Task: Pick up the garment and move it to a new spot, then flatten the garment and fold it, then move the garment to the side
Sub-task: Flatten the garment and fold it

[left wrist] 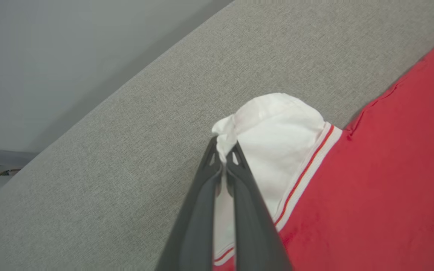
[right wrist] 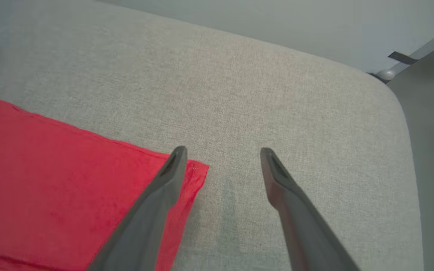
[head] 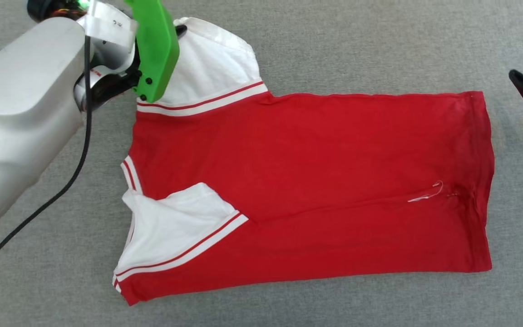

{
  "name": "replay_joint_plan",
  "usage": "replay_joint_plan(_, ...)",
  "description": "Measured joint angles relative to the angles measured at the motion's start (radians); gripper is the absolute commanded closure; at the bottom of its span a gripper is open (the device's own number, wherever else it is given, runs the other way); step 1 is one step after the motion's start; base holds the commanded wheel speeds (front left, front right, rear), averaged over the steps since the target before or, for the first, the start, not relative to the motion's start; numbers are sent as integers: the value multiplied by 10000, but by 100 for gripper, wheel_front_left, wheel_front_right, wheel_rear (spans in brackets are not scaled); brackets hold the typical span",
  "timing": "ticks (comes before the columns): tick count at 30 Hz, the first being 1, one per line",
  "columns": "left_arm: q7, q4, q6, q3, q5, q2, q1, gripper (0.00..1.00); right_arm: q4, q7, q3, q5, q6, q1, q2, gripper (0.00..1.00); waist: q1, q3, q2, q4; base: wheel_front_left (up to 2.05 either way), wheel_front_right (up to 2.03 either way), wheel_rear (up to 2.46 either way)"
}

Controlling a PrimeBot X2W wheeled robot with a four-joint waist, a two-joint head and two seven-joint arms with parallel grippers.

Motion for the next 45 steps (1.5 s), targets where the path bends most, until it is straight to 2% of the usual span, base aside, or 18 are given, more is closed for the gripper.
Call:
replay_joint_plan(4, -173, -322, 0, -54, 65, -121, 5, 100, 617, 1983, 646, 721, 0, -563, -495, 0, 0, -170, 0, 355, 0, 0, 0)
replay_joint_plan(8, -276, -537, 0, -84, 125, -153, -1, 100, 1283, 2867, 1154, 755, 0, -1204, -583, 0, 0, -171, 0, 644, 0, 0, 0)
replay_joint_plan(13, -378, -784, 0, -115, 240, -219, -49, 100, 2230, 3156, 1676, 537, 0, -1701, -349, 0, 0, 74, 0, 835, 0, 0, 0)
replay_joint_plan(20, -537, -846, 0, -140, 451, -270, -172, 100, 3588, 2777, 2303, 314, -2, -2026, 161, 0, 0, 457, 0, 1036, 0, 0, 0)
replay_joint_plan(24, -621, -813, 0, -151, 451, -305, -171, 100, 3956, 2652, 2855, 397, -13, -2130, 59, 0, 0, 535, -1, 1065, 0, 0, 0)
replay_joint_plan(25, -625, -800, 0, -153, 449, -303, -169, 100, 4013, 2504, 2918, 485, -13, -2158, 48, 56, 0, 535, -1, 1056, 0, 0, 0)
replay_joint_plan(26, -635, -784, 0, -155, 449, -299, -167, 100, 4077, 2322, 2961, 541, -13, -2182, 44, 100, 0, 528, 0, 1048, 0, 0, 0)
replay_joint_plan(33, -943, -614, 0, -173, 418, -169, 75, 100, 4433, 263, 3404, 709, 2, -2266, 132, 100, 0, 224, 0, 982, 0, 0, 0)
replay_joint_plan(38, -1290, -740, 0, -178, 449, 171, 695, 100, 4374, -1492, 3777, 759, 0, -2200, 46, 100, 0, -226, 0, 949, 0, 0, 0)
replay_joint_plan(45, -2019, -1216, 59, -188, 366, 527, 2023, 100, 4088, -3076, 3902, 907, 0, -1009, -203, 100, 0, -1077, 0, 978, 0, 0, 0)
